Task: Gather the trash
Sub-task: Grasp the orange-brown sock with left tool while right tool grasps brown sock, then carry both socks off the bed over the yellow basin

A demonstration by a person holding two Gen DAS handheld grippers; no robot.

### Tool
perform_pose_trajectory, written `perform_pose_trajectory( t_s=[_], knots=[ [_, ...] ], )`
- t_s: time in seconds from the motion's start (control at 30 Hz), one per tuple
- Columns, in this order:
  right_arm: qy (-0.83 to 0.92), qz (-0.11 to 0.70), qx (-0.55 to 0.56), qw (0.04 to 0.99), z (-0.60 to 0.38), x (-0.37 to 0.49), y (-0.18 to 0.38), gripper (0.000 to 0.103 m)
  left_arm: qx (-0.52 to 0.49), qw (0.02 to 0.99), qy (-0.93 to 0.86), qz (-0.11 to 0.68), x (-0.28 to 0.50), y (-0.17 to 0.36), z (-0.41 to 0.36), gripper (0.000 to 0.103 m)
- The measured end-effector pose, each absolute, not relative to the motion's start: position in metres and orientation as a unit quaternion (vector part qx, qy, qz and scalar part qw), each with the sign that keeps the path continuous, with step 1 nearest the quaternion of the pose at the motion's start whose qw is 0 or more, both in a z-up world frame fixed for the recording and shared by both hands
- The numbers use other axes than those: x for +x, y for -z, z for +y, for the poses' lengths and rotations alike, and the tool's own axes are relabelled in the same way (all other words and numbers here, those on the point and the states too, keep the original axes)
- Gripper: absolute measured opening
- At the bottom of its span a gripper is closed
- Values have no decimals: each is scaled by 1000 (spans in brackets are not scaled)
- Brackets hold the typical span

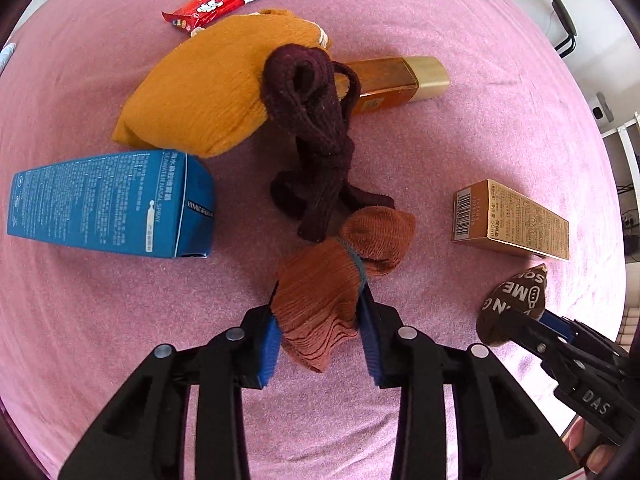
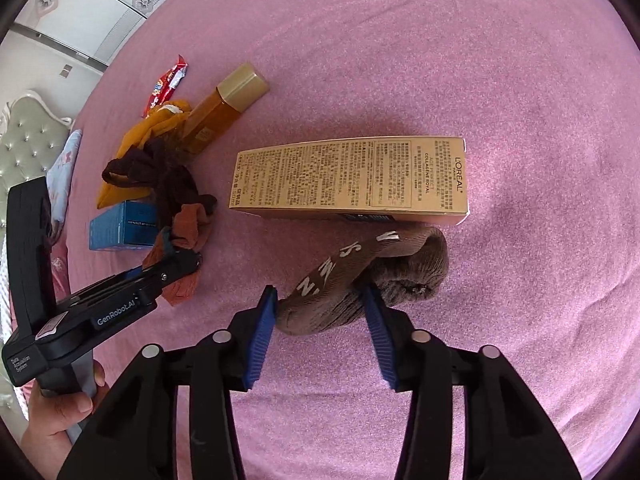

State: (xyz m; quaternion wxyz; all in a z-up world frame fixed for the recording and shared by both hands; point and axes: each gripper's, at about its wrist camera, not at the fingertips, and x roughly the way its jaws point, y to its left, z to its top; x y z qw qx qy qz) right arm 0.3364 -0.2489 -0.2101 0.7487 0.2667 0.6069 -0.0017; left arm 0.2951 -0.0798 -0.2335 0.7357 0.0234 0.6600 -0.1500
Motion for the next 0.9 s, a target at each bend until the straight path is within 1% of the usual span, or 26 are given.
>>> perform_pose_trajectory(
  t_s=[0.03, 0.07, 0.17, 0.53, 0.8, 0.9],
  knots=[
    [1, 607, 269, 748, -249, 335, 211, 16, 18, 734, 152, 662, 293, 232, -78, 32],
    [2, 606, 267, 750, -248, 333, 211, 13, 12, 731, 155, 664, 291, 232, -75, 32],
    [-1, 600, 265, 755, -247, 324, 206, 8, 10, 728, 160, 667, 280, 229, -68, 31],
    [-18, 600, 255, 758, -242, 259, 182, 8, 4, 712, 178, 680, 203, 214, -60, 30],
    [-8, 590, 268, 761, -241, 192, 159, 8, 29, 700, 209, 682, 105, 199, -76, 30],
    [-3, 586, 268, 765, -239, 163, 150, 8, 38, 695, 223, 682, 65, 197, -95, 31]
  ],
)
